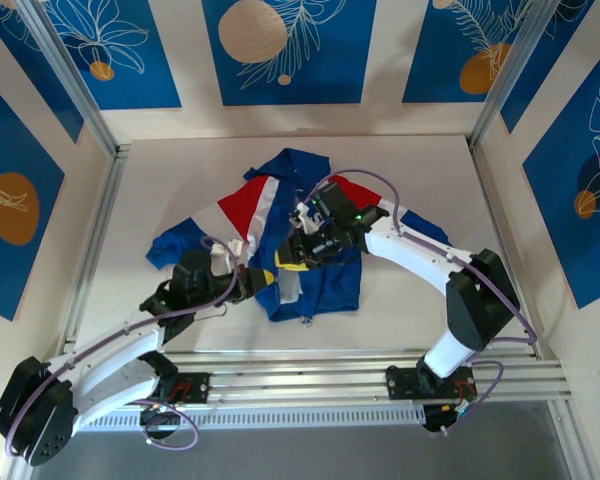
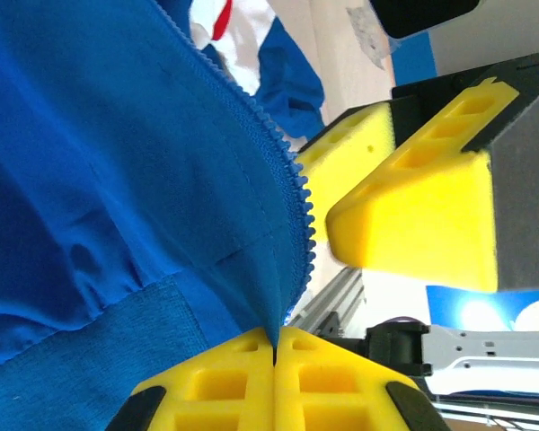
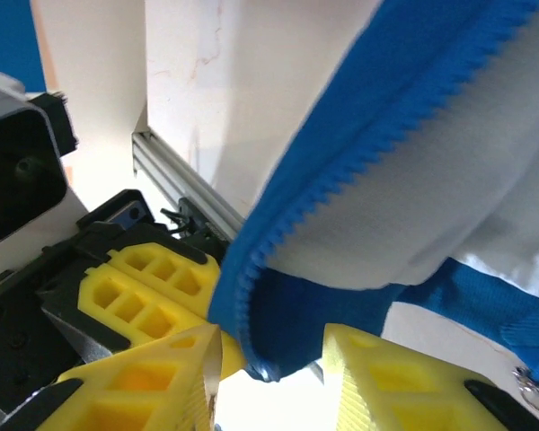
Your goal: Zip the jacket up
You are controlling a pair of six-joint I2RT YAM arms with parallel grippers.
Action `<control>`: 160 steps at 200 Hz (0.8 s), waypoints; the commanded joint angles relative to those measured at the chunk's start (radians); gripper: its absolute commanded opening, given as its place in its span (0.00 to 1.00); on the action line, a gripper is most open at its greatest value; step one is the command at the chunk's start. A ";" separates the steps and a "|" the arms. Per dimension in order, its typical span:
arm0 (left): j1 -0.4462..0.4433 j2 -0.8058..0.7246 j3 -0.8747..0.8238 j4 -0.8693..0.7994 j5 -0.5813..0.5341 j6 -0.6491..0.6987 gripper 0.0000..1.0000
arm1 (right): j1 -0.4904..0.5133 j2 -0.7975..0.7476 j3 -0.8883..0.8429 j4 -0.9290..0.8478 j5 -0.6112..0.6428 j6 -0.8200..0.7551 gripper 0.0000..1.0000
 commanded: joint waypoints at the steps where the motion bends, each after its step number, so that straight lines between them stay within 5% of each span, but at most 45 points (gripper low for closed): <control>1: 0.007 -0.032 -0.009 -0.097 -0.059 0.047 0.00 | -0.034 -0.069 -0.047 -0.091 0.043 -0.016 0.36; 74: 0.026 -0.025 -0.061 -0.078 -0.112 0.032 0.00 | -0.057 -0.161 -0.299 -0.047 0.156 0.045 0.31; 160: 0.034 -0.040 -0.062 -0.124 -0.099 0.039 0.00 | -0.065 0.030 -0.325 0.091 0.138 0.077 0.44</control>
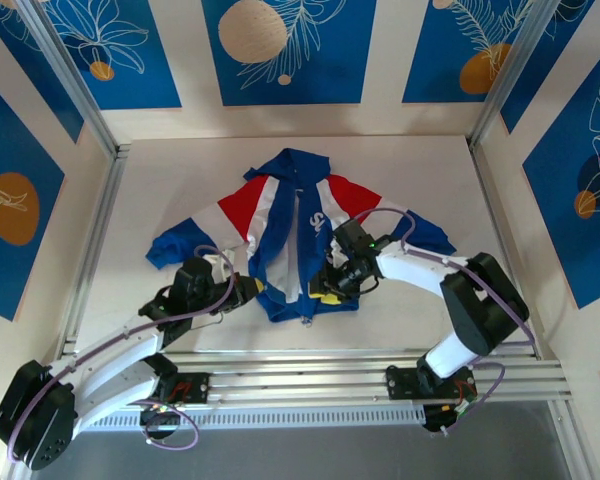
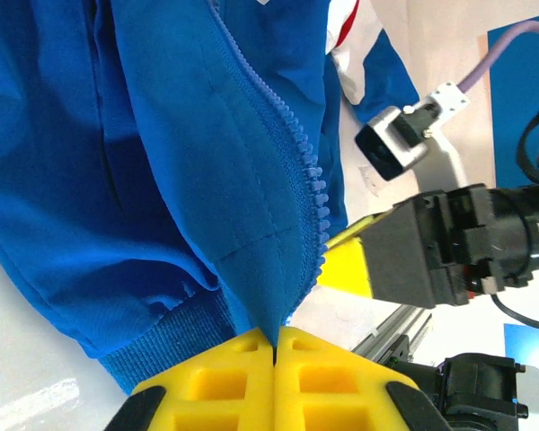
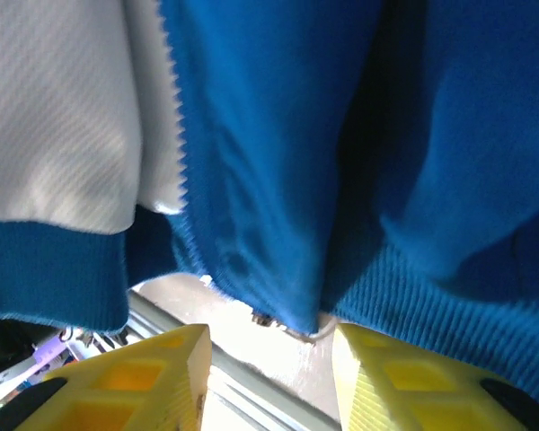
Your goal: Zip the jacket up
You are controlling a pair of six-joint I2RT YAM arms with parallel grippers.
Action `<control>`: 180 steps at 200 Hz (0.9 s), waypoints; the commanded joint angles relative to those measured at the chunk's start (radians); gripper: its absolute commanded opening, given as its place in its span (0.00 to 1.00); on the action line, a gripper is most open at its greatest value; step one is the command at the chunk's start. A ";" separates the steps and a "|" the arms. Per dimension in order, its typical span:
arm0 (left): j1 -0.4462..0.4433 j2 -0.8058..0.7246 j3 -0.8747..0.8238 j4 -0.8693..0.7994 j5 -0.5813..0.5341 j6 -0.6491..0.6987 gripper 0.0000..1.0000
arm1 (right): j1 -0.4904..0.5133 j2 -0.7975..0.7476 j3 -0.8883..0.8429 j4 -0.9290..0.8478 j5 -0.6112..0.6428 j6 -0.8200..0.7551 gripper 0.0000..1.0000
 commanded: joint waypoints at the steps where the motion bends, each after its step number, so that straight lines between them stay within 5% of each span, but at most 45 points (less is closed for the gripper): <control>1: 0.013 -0.024 -0.001 -0.025 0.003 0.012 0.00 | -0.002 0.048 0.033 0.019 -0.008 -0.004 0.44; 16: 0.013 -0.033 -0.001 -0.033 -0.002 0.012 0.00 | 0.001 0.064 0.048 0.014 -0.011 -0.015 0.42; 47: 0.012 -0.034 0.008 -0.042 0.002 0.016 0.00 | 0.003 0.002 0.058 0.009 0.024 -0.038 0.14; 79: 0.013 -0.021 0.035 -0.067 0.003 0.040 0.00 | -0.036 -0.098 0.149 -0.146 0.079 -0.156 0.00; 126: 0.011 0.084 0.120 -0.083 0.022 0.096 0.00 | -0.104 -0.104 0.495 -0.618 0.268 -0.464 0.00; 157: 0.010 0.170 0.154 -0.014 0.059 0.092 0.00 | -0.018 0.043 0.680 -0.816 0.381 -0.523 0.00; 180: 0.010 0.179 0.151 0.000 0.044 0.089 0.00 | 0.073 0.142 0.749 -0.772 0.204 -0.480 0.13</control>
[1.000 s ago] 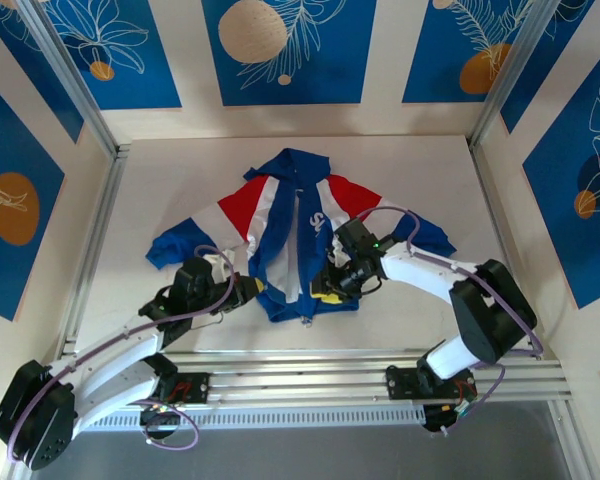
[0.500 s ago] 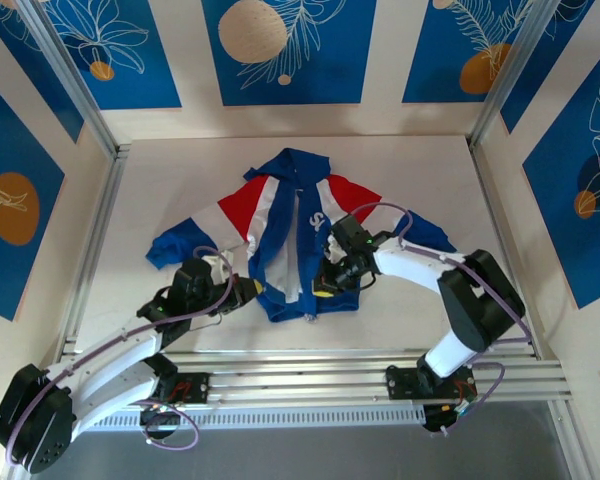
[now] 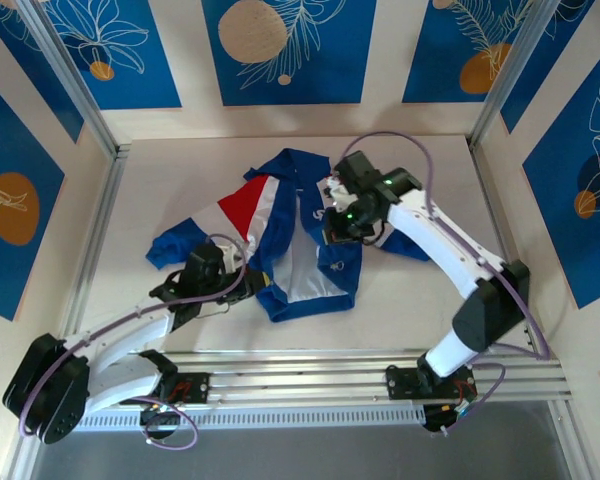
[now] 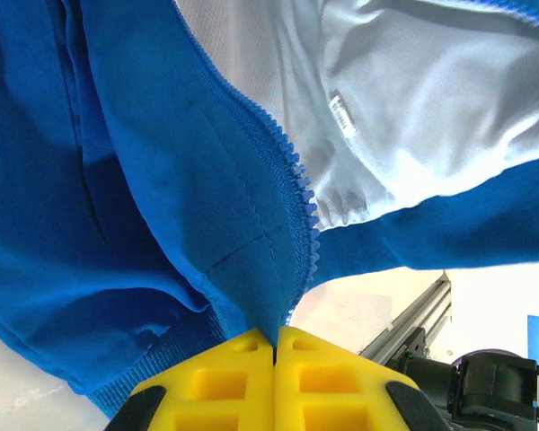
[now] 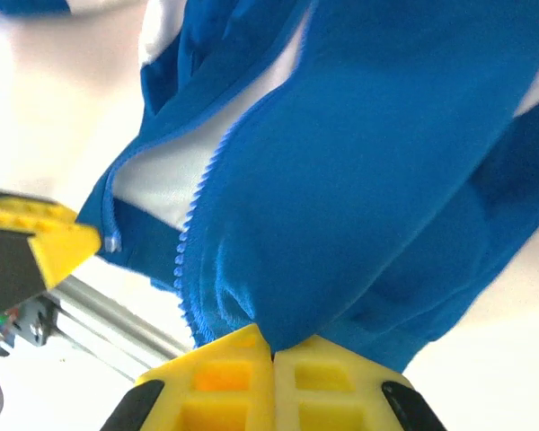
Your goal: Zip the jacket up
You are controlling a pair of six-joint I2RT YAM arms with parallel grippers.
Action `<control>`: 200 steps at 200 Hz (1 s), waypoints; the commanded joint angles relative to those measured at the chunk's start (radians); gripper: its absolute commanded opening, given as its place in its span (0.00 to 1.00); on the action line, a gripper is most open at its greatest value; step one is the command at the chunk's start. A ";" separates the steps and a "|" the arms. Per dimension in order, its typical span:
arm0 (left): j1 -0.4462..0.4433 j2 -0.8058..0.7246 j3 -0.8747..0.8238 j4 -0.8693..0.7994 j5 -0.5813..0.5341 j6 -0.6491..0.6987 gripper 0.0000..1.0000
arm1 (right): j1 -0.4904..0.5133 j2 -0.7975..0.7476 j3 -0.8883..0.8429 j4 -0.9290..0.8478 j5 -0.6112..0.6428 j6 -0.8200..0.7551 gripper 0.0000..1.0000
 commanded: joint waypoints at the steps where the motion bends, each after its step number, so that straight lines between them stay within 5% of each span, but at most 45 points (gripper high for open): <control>1: 0.009 0.003 0.022 0.041 0.014 0.027 0.00 | 0.085 0.104 0.032 -0.093 -0.131 -0.024 0.14; 21: 0.009 -0.012 0.006 0.040 0.003 0.019 0.00 | 0.097 0.048 -0.029 0.109 -0.414 0.047 0.34; 39: 0.009 -0.023 0.004 0.014 -0.001 0.024 0.00 | 0.063 -0.027 -0.116 0.222 -0.494 0.100 0.42; 78: 0.010 0.009 0.036 -0.012 0.005 0.044 0.00 | -0.013 -0.147 -0.345 0.269 -0.341 0.130 0.42; 140: 0.009 0.056 0.037 -0.011 0.010 0.029 0.00 | 0.129 -0.279 -0.753 0.681 -0.143 0.206 0.43; 200: 0.009 0.018 -0.003 0.011 0.001 0.020 0.00 | 0.180 -0.146 -0.747 0.822 -0.148 0.099 0.45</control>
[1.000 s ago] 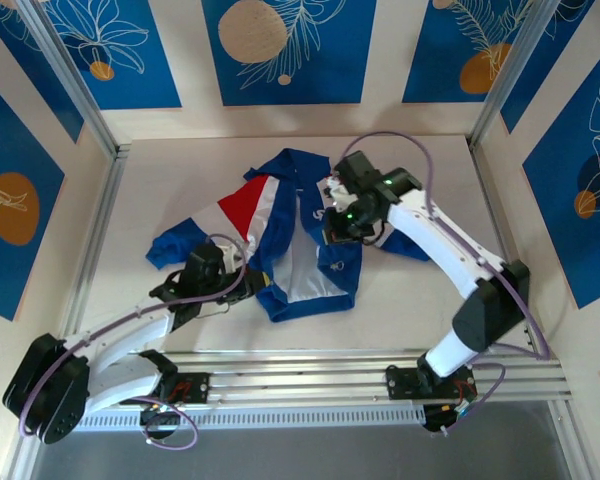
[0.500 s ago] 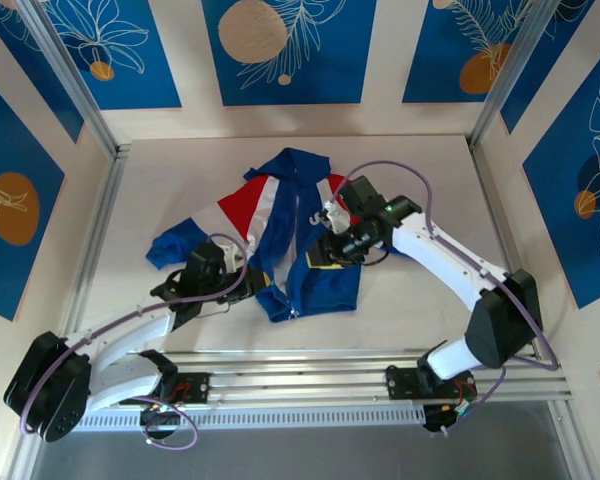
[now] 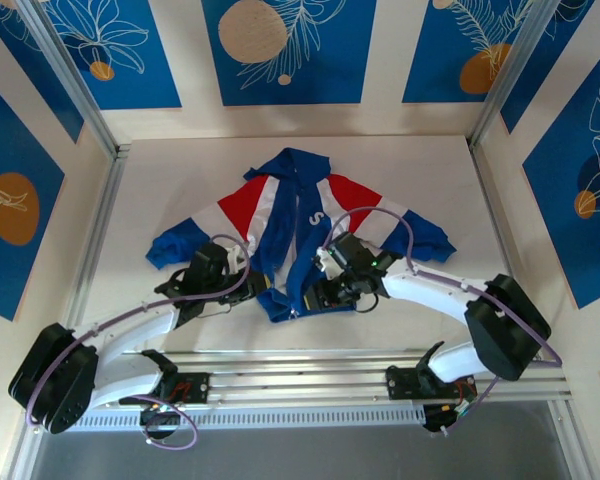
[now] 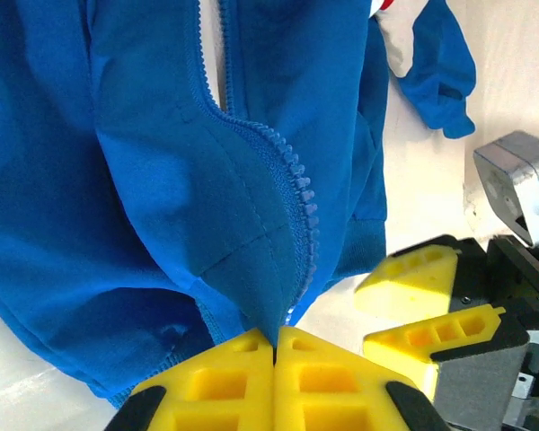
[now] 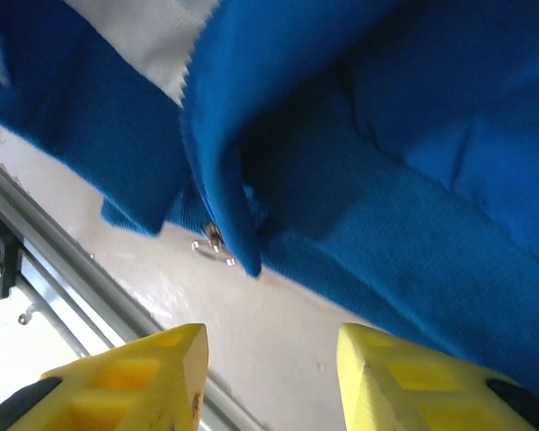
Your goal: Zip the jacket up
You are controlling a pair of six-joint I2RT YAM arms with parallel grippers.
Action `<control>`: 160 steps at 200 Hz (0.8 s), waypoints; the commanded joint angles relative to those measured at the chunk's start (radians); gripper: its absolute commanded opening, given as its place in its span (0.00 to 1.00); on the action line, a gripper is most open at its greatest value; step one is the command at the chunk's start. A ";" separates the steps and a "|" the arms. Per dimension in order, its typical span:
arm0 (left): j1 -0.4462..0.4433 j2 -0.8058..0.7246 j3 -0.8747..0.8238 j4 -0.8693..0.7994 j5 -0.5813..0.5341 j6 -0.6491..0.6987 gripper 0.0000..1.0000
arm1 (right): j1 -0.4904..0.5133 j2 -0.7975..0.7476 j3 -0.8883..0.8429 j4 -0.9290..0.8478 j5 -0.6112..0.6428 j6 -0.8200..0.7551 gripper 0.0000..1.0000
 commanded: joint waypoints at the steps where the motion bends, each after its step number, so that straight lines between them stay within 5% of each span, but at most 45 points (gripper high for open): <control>1: 0.009 -0.032 -0.006 0.012 -0.001 0.007 0.00 | 0.023 0.060 0.049 0.084 -0.006 -0.065 0.45; 43: 0.009 -0.049 -0.008 -0.001 -0.002 0.007 0.00 | 0.047 0.230 0.166 0.060 -0.027 -0.112 0.41; 67: 0.010 -0.059 -0.004 -0.025 -0.007 0.022 0.00 | 0.053 0.288 0.263 -0.039 0.022 -0.094 0.13; 92: 0.010 -0.043 0.010 -0.031 -0.014 0.047 0.00 | 0.048 0.238 0.332 -0.173 0.084 -0.078 0.00; 134: -0.010 0.105 0.078 0.060 0.062 0.123 0.00 | -0.017 0.104 0.405 -0.466 0.345 0.006 0.00; 160: -0.059 0.141 0.095 0.149 0.044 0.112 0.00 | -0.077 0.079 0.383 -0.540 0.339 0.067 0.00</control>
